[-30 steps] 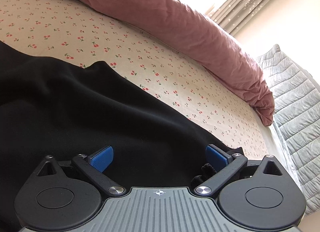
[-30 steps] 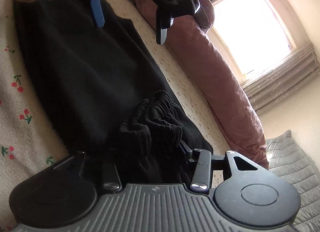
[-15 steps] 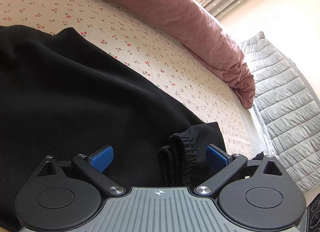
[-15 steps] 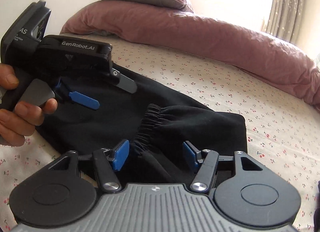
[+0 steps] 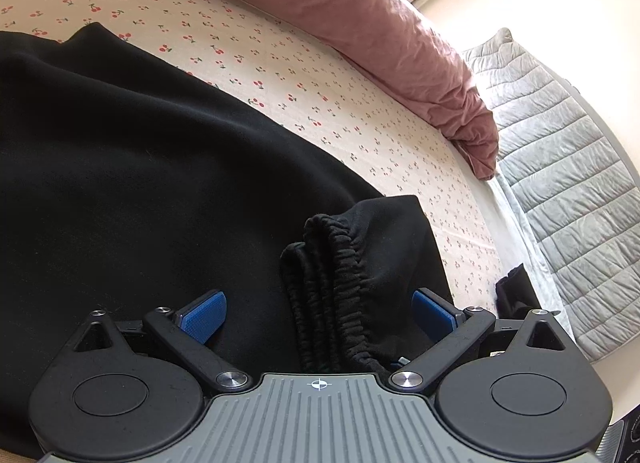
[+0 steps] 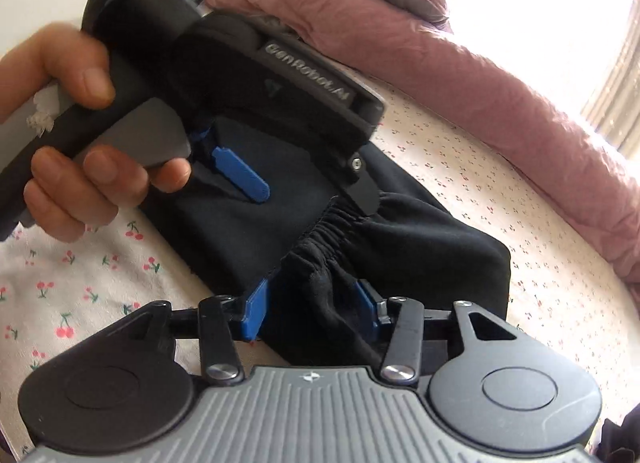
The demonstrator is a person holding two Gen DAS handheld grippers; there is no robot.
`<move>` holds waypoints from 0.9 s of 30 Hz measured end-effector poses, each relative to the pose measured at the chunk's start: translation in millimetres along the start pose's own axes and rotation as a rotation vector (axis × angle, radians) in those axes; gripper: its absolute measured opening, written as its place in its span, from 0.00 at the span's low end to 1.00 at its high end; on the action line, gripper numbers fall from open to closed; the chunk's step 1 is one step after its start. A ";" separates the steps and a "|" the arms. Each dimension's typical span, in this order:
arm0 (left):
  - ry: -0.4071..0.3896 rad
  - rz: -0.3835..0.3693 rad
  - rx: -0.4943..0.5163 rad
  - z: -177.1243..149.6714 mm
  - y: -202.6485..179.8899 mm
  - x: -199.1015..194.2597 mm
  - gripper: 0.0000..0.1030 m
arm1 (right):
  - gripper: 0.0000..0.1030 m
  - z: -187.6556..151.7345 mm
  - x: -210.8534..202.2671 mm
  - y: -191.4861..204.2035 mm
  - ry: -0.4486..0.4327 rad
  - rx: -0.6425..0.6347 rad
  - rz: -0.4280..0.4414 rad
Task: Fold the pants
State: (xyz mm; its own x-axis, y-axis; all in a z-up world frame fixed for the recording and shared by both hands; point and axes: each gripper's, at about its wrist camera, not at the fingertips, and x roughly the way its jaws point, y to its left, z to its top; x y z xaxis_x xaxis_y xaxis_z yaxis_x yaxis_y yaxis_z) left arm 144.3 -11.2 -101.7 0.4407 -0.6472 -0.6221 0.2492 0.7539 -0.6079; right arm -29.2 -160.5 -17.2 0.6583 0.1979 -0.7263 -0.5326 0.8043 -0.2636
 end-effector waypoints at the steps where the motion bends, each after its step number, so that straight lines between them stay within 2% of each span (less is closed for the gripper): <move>1: 0.008 0.012 0.014 0.0 -1.4 2.0 0.97 | 0.41 0.0 4.0 -0.3 0.008 -0.011 0.006; 4: 0.012 0.031 0.037 -2.1 -3.7 3.4 0.97 | 0.43 -0.5 5.5 11.9 0.014 -0.075 -0.021; 6: 0.007 0.029 0.035 -2.0 -2.8 2.6 0.97 | 0.43 -1.6 5.5 12.2 0.015 -0.069 -0.021; 11: -0.003 0.030 0.044 -4.1 -2.7 0.4 0.97 | 0.26 -0.7 10.1 1.1 0.019 0.043 0.011; 14: -0.008 0.054 0.082 -8.2 -7.9 0.9 0.97 | 0.21 -0.8 14.9 -9.1 0.012 0.073 0.016; 18: -0.012 0.068 0.095 -8.9 -10.7 1.3 0.97 | 0.19 -3.1 19.8 -13.2 -0.003 0.127 0.026; 27: -0.009 0.045 0.054 -6.5 -2.7 -2.4 0.97 | 0.17 2.1 21.6 -3.5 0.004 0.145 -0.010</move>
State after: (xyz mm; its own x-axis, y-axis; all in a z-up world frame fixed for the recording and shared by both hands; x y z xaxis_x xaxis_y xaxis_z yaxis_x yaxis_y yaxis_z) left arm 137.0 -12.4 -101.7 0.4601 -0.6117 -0.6435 0.2753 0.7873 -0.5516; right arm -11.9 -157.9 -30.7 0.6611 0.1872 -0.7266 -0.4430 0.8789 -0.1767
